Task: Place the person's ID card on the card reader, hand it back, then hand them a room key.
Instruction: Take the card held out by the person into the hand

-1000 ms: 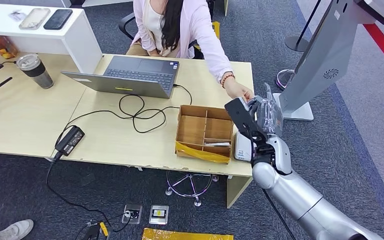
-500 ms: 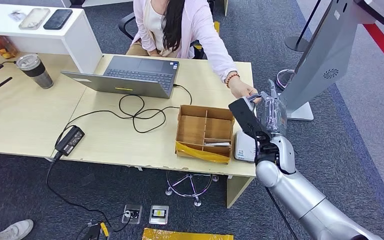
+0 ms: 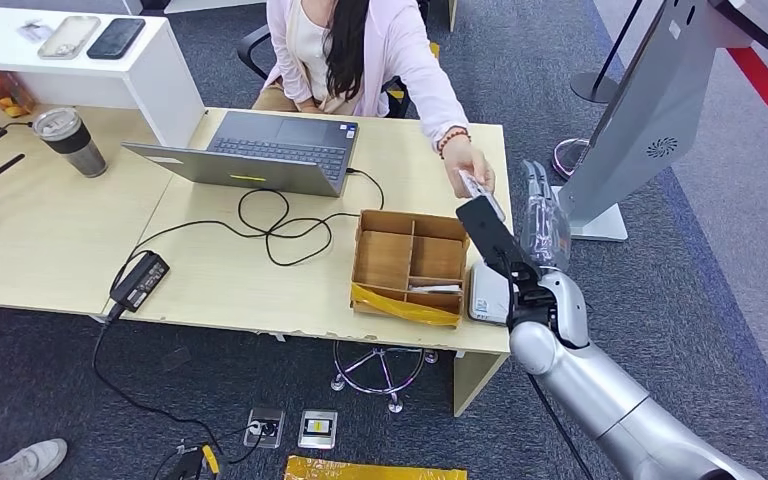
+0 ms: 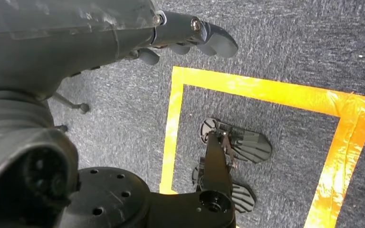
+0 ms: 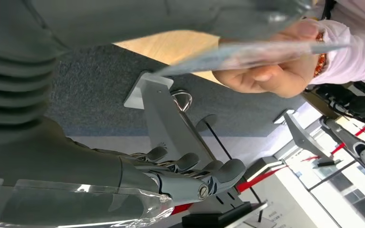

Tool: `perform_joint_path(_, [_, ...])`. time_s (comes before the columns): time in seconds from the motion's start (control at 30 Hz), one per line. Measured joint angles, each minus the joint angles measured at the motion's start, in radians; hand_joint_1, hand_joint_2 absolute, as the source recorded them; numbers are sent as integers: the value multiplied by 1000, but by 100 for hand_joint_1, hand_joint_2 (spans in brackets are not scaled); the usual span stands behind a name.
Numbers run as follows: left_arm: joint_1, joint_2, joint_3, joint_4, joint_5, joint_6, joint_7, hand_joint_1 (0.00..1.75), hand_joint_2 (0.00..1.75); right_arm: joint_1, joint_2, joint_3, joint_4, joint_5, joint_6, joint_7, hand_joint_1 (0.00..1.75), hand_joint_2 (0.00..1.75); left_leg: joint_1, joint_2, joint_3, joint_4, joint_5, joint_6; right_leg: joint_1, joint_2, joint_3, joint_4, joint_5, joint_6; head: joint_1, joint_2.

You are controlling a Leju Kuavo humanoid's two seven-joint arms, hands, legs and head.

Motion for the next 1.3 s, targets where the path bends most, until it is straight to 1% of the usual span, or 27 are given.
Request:
perform_joint_path(0.07, [0, 0, -2, 0, 1, -1, 0, 0, 0, 0, 0, 4, -3, -8, 8, 7, 0, 175, 0, 0, 0, 0, 0, 0, 0, 0, 0, 0, 0, 0, 0, 0])
perform_joint_path(0.63, [0, 0, -5, 0, 10, 1, 1, 0, 0, -11, 0, 54, -6, -38, 3, 48, 0, 175, 0, 0, 0, 0, 0, 0, 0, 0, 0, 0, 0, 0, 0, 0])
perform_joint_path(1.1, [0, 1, -30, 0, 12, 2, 1, 0, 0, -21, -2, 93, -34, -94, -7, 51, 0, 175, 0, 0, 0, 0, 0, 0, 0, 0, 0, 0, 0, 0, 0, 0])
perform_joint_path(1.3, [0, 6, -45, 0, 20, 0, 1, 0, 0, -27, -3, 96, -62, -96, -12, 51, 0, 175, 0, 0, 0, 0, 0, 0, 0, 0, 0, 0, 0, 0, 0, 0])
